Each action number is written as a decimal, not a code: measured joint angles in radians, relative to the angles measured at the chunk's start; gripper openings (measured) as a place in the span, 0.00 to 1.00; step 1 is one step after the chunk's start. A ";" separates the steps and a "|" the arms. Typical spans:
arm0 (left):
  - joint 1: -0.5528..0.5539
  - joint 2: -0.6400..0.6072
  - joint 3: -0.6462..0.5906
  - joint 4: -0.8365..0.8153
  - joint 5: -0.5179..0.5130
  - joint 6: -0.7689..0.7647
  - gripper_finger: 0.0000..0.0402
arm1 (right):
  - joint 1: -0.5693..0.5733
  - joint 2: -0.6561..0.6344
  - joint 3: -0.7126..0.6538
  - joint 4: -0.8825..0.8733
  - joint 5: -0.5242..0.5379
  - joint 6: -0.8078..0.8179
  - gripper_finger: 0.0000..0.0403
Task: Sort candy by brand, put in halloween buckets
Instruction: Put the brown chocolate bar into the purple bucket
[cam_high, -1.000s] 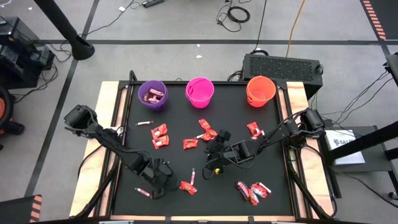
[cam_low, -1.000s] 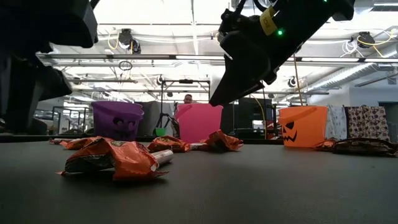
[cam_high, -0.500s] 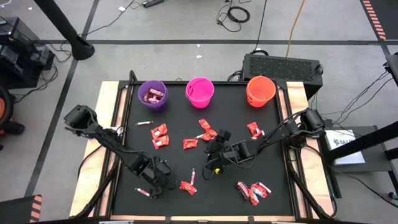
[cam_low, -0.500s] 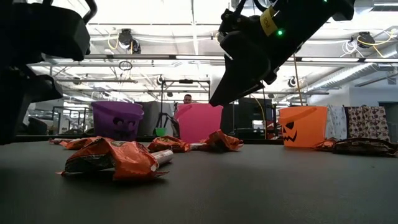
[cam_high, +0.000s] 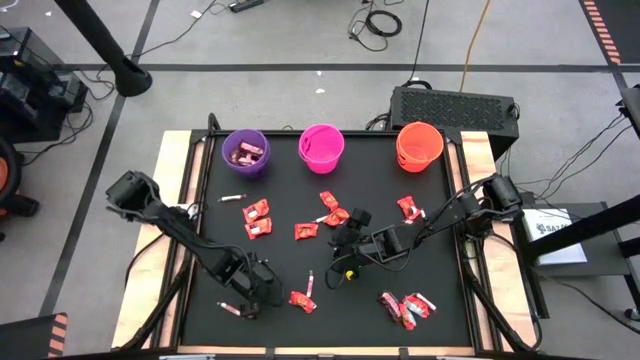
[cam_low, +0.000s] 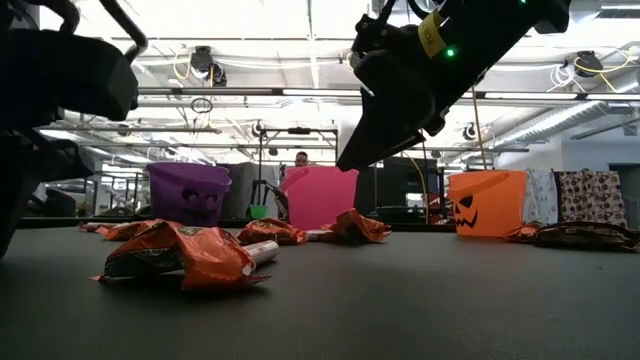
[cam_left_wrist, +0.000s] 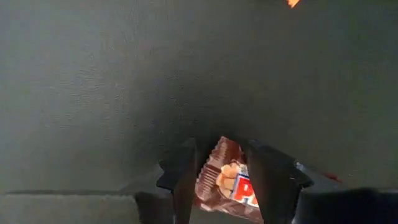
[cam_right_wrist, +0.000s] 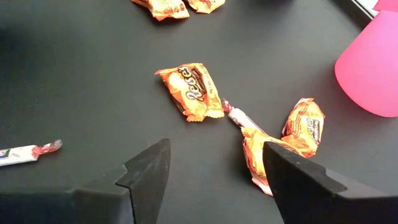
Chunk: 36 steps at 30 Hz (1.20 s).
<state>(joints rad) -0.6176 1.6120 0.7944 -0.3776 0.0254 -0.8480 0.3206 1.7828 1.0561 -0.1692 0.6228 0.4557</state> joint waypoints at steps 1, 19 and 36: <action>0.000 0.004 0.000 0.005 0.002 0.002 0.36 | 0.000 0.000 0.000 0.000 0.000 0.000 0.61; 0.002 0.027 0.001 -0.001 0.014 0.025 0.16 | 0.000 0.000 0.000 0.000 0.000 0.000 0.61; 0.002 0.025 0.202 -0.083 0.004 0.302 0.01 | 0.000 0.000 0.000 0.000 0.000 0.000 0.61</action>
<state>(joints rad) -0.6157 1.6367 0.9966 -0.4602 0.0292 -0.5459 0.3206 1.7828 1.0560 -0.1691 0.6228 0.4553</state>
